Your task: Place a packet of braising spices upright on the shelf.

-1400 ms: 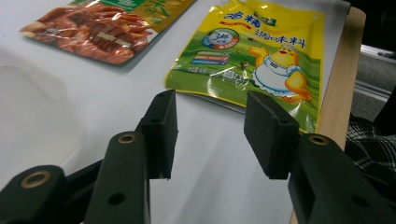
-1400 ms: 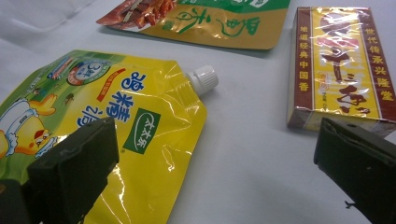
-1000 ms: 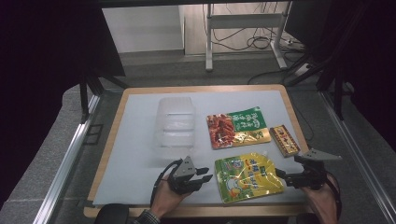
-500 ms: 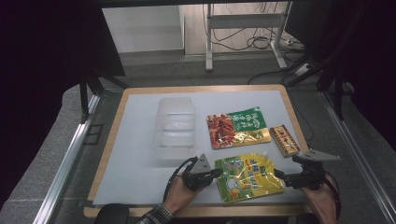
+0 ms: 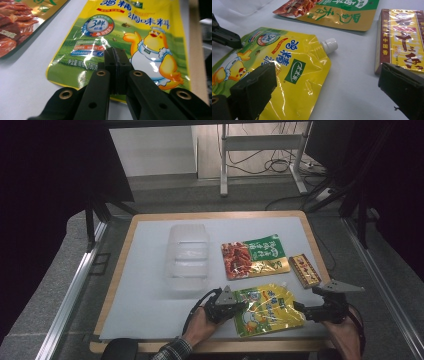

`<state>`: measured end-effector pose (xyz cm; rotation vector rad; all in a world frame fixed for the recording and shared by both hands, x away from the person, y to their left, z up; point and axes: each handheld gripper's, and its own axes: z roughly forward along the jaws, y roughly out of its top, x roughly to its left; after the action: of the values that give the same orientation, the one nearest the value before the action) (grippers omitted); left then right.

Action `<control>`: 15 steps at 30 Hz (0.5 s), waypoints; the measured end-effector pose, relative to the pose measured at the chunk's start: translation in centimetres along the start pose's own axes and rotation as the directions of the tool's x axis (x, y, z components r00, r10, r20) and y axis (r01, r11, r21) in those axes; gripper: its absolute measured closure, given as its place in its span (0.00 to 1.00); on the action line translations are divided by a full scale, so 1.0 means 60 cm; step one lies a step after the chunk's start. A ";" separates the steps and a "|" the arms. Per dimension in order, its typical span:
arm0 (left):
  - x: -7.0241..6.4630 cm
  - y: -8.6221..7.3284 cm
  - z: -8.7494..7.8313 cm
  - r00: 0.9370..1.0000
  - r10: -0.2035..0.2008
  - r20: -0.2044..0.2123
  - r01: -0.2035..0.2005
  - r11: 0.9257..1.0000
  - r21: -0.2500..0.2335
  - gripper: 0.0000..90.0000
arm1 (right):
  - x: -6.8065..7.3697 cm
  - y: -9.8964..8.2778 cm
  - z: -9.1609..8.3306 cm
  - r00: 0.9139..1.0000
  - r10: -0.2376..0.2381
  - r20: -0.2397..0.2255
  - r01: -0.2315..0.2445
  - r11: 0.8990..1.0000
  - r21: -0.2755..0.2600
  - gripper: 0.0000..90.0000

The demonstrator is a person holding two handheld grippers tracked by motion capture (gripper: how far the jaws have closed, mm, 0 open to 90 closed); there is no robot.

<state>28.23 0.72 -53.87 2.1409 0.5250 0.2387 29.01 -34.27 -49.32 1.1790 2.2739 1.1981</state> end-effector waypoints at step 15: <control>0.000 -0.008 -0.005 0.999 -0.033 -0.003 0.033 0.998 0.044 1.00 | 0.013 0.002 0.005 0.997 0.046 -0.058 -0.044 0.998 0.039 0.03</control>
<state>27.97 1.18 -54.10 2.1727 0.5713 0.2129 28.82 -33.45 -49.33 1.2304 2.3343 1.2265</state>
